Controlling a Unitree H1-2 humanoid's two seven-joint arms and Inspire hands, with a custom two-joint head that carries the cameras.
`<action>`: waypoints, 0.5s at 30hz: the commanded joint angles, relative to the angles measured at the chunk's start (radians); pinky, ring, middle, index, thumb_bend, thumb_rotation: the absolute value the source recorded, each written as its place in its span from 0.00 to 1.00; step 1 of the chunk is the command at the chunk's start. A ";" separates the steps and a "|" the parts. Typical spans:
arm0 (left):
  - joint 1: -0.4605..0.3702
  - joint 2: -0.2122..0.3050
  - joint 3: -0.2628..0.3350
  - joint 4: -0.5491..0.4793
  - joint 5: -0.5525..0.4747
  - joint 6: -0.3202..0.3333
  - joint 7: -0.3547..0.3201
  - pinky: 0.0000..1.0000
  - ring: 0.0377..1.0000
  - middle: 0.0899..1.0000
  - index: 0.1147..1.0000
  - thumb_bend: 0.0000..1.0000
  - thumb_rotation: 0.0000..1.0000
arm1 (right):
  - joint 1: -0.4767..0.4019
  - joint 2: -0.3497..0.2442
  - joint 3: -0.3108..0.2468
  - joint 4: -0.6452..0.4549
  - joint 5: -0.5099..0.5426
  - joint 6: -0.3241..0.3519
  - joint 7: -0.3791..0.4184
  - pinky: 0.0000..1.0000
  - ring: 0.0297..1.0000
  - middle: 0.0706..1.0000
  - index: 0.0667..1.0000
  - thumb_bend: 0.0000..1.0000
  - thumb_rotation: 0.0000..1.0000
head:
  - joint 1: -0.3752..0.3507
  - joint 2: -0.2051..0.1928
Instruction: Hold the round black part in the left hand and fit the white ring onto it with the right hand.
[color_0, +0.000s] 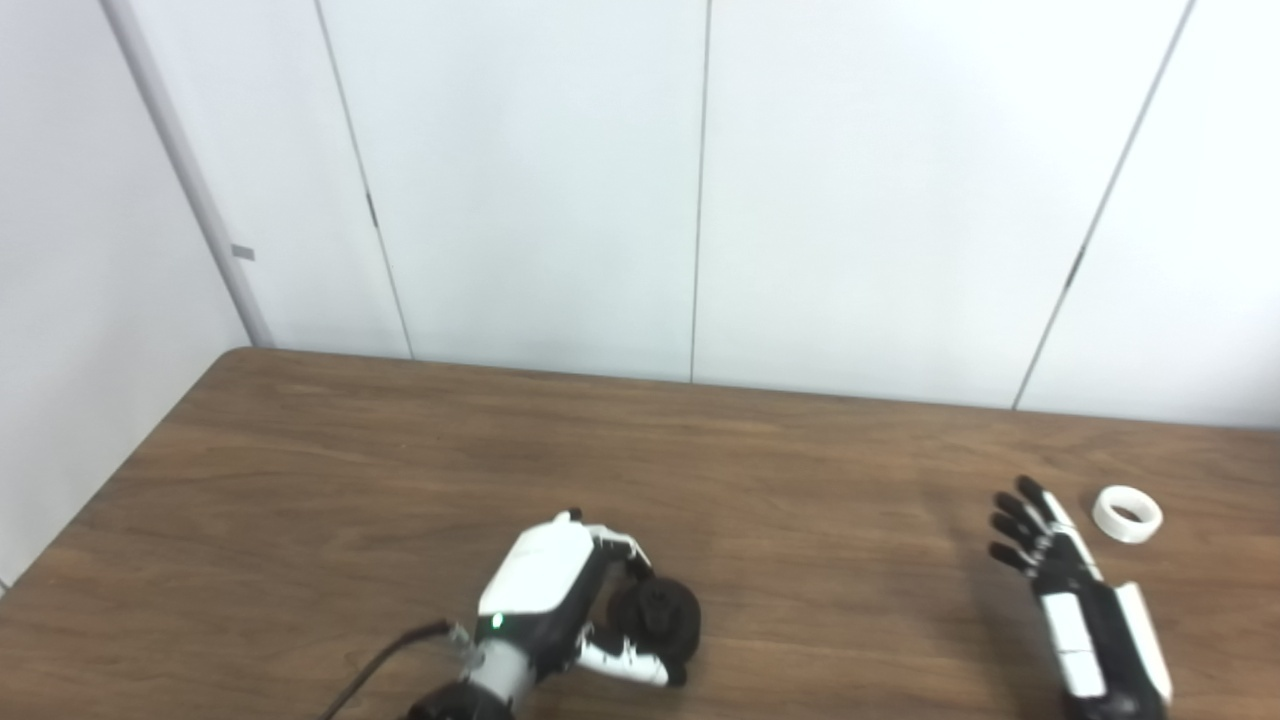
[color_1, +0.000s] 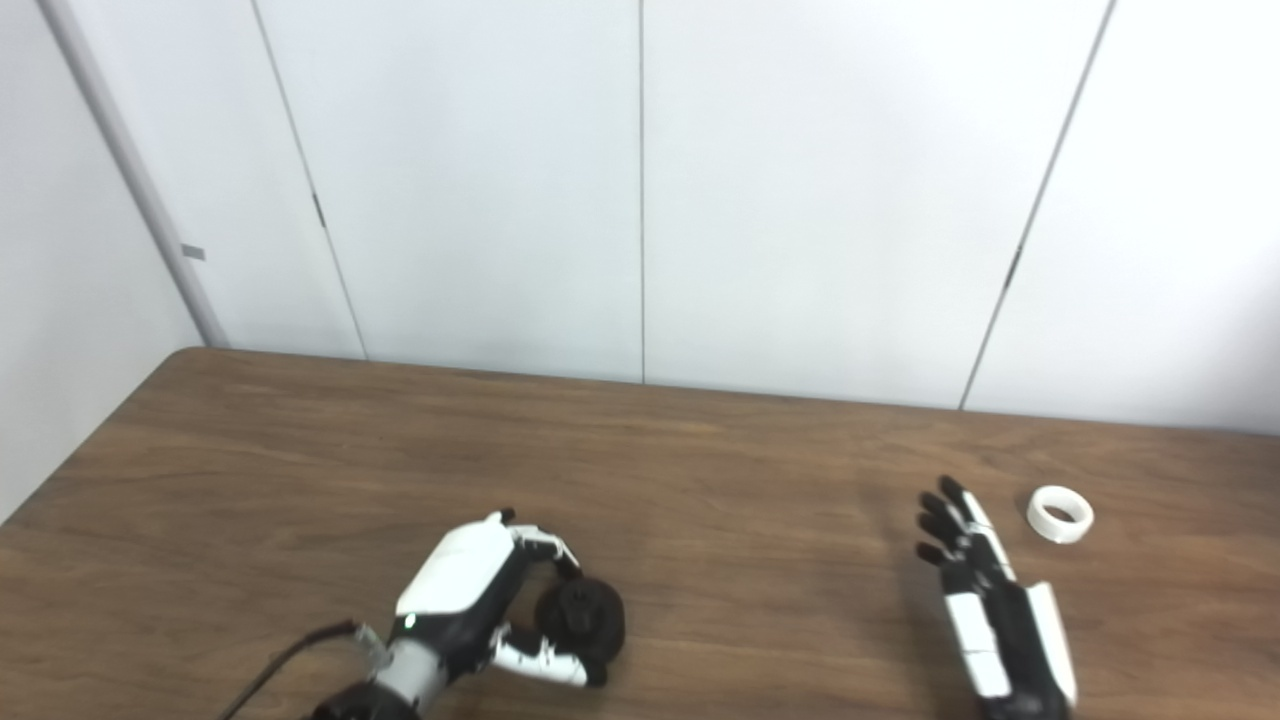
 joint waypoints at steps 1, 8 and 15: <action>0.017 -0.007 -0.029 0.006 0.016 -0.041 0.003 1.00 0.87 0.74 0.41 0.52 0.05 | 0.092 0.040 0.028 0.062 0.006 0.015 -0.012 0.83 0.89 0.90 0.95 0.57 1.00 | -0.015 0.011; 0.072 -0.026 -0.070 0.028 0.064 -0.084 0.043 1.00 0.88 0.76 0.42 0.52 0.05 | 0.104 0.052 0.044 0.013 -0.016 0.053 -0.026 0.82 0.87 0.89 0.95 0.52 1.00 | -0.049 0.039; 0.105 -0.035 -0.073 0.034 0.057 -0.106 0.040 1.00 0.88 0.74 0.41 0.52 0.05 | 0.110 0.061 0.050 -0.036 -0.030 0.097 -0.030 0.83 0.88 0.89 0.94 0.51 1.00 | -0.093 0.079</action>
